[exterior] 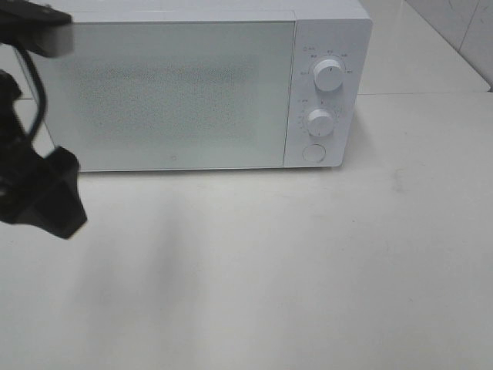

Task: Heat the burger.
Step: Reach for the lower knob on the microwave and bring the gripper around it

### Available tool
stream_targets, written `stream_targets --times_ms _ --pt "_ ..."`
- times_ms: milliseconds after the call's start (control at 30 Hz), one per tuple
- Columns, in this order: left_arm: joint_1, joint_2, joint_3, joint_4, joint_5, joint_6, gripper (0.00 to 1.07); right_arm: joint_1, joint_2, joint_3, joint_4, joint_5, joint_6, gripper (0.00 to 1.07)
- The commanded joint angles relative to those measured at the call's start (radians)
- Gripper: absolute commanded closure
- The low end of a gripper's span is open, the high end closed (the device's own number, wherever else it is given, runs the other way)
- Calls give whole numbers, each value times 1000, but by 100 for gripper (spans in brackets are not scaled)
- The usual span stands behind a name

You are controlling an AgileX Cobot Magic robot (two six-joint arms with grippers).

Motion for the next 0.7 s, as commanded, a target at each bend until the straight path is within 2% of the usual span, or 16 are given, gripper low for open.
stream_targets --times_ms 33,67,100,167,267,300,367,433,600,700 --pt "182 -67 4 8 50 8 5 -3 -27 3 -1 0 -9 32" --pt "263 -100 4 -9 54 0 6 -3 -27 3 -1 0 -9 32" --pt "263 -100 4 -9 54 0 6 -3 -27 3 -1 0 -9 32" --pt "375 -142 4 -41 63 -17 6 -3 -27 3 -1 0 -9 32" --pt "407 -156 4 -44 82 -21 6 -3 -27 3 -1 0 -9 32" --pt "457 -182 5 -35 115 -38 6 -3 -27 3 -1 0 -9 32" --pt "472 -199 6 -31 123 -49 6 -3 -27 3 -1 0 -9 32" --pt "501 -256 6 -20 129 -88 6 -3 -27 3 -1 0 -9 32" --pt "510 -363 9 -17 130 -97 6 -3 -27 3 -1 0 -9 32" --pt "510 -449 42 -14 114 -97 6 -3 -27 3 -1 0 -9 32"
